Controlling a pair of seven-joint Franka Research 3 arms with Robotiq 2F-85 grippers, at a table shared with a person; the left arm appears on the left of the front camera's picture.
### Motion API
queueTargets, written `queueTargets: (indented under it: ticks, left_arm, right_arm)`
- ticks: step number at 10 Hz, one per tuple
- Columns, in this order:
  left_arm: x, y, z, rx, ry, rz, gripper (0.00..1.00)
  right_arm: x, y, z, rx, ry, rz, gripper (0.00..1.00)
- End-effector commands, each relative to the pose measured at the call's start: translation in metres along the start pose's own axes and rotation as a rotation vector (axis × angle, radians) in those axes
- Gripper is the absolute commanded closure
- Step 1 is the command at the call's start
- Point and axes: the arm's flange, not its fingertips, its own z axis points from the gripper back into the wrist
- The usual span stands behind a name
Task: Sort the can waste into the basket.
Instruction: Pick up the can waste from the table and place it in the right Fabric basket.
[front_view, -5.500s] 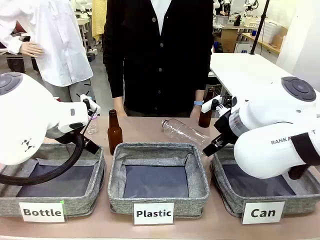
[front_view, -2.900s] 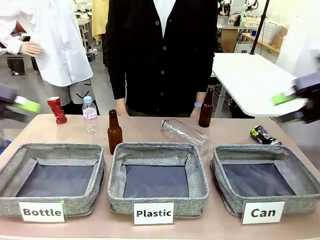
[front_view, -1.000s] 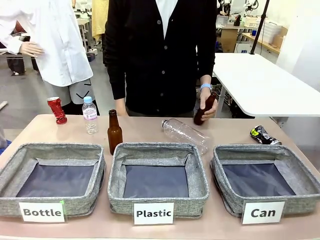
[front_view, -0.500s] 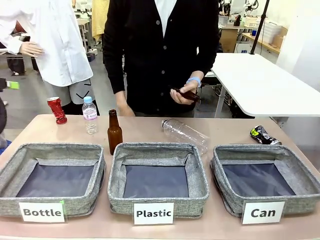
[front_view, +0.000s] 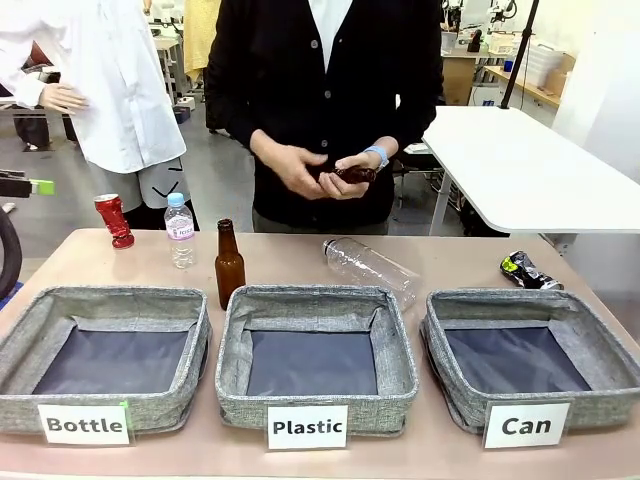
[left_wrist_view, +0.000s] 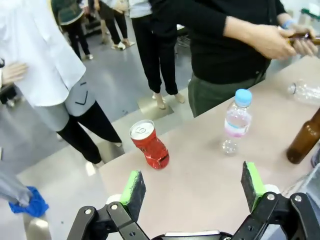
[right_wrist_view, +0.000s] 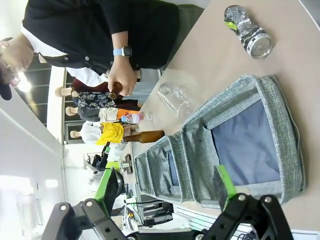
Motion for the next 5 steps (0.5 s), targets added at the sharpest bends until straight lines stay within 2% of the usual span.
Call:
queueTargets:
  ticks: [1, 3, 4, 5]
  left_arm:
    - [0.009, -0.003, 0.007, 0.011, 0.010, 0.042, 0.00]
    - [0.003, 0.000, 0.003, 0.006, 0.000, 0.029, 0.00]
    - [0.007, 0.024, -0.014, -0.040, 0.042, 0.012, 0.00]
    - [0.005, 0.040, -0.024, -0.179, 0.083, 0.000, 0.00]
  right_arm:
    - [0.002, 0.001, 0.001, 0.023, -0.007, 0.026, 0.00]
    - [0.002, 0.001, 0.001, 0.023, -0.007, 0.026, 0.00]
    - [0.002, 0.001, 0.001, 0.023, -0.007, 0.026, 0.00]
    - [0.002, 0.001, 0.001, 0.023, -0.007, 0.026, 0.00]
